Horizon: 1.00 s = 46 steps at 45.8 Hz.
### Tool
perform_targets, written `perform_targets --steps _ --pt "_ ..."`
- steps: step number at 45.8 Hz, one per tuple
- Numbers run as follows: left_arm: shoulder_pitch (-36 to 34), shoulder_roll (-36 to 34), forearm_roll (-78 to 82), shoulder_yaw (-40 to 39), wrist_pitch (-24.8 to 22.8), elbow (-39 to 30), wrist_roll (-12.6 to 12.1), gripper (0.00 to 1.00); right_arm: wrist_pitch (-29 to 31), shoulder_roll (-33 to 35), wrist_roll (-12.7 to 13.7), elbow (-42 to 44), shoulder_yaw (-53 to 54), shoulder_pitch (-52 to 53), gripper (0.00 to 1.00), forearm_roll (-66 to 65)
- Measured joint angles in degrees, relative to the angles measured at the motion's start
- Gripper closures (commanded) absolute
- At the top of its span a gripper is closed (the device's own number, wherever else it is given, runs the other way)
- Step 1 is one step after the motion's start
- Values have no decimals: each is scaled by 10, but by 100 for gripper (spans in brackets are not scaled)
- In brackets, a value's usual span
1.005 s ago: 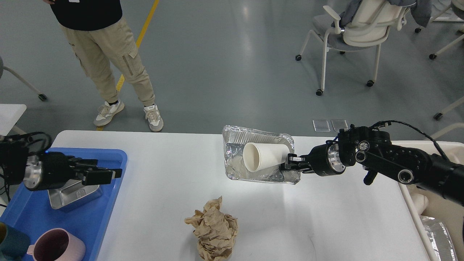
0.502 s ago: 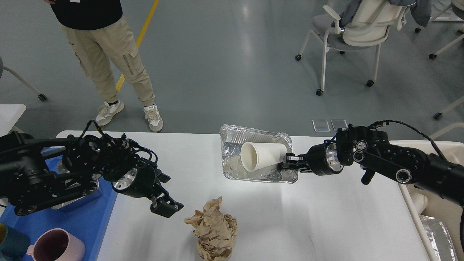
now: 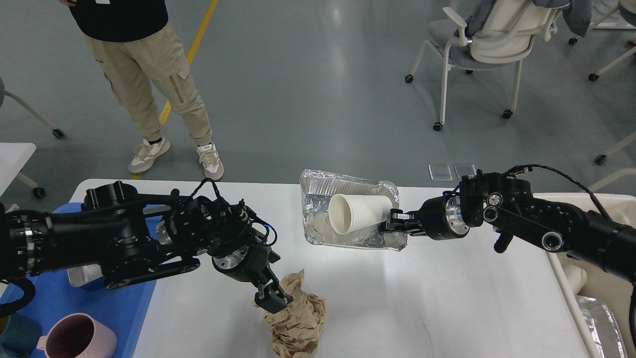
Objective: Tidy desktop
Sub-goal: 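Reach the left gripper down onto the crumpled brown paper, then grasp the crumpled paper with the left gripper and lift it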
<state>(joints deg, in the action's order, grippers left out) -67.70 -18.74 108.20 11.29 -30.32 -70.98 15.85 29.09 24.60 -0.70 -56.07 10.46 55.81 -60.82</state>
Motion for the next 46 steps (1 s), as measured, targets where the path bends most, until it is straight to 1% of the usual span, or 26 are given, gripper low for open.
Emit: perform_targets --steps 16,21,25,28,31,32,35,36,37,38,41,46 --pt "11 81 -1 12 4 51 1 4 0 -1 0 0 0 -2 100 0" --pt "24 94 -1 13 7 66 3 11 0 -1 0 -2 3 -2 100 0" --pt "35 96 0 15 11 71 11 23 0 -1 0 -3 6 -2 100 0" --pt "38 94 1 20 16 74 18 27 0 -1 0 -3 7 -2 100 0" --pt "38 91 5 27 21 77 27 34 0 -1 0 -3 7 -2 100 0" --pt "38 89 7 29 23 78 31 38 0 -1 0 -3 7 -2 100 0" --pt "36 84 13 33 35 79 39 57 0 -1 0 -3 7 -2 100 0" --pt "35 81 15 34 39 79 40 69 0 -1 0 -3 7 -2 100 0" --pt "35 78 17 36 44 79 42 83 0 -1 0 -3 6 -2 100 0" --pt "34 74 19 37 48 79 43 92 0 -1 0 -3 6 -2 100 0" --pt "32 62 25 43 54 81 45 100 0 -1 0 -3 6 -2 100 0" --pt "32 51 28 54 54 88 47 100 0 -1 1 -3 6 -2 100 0"
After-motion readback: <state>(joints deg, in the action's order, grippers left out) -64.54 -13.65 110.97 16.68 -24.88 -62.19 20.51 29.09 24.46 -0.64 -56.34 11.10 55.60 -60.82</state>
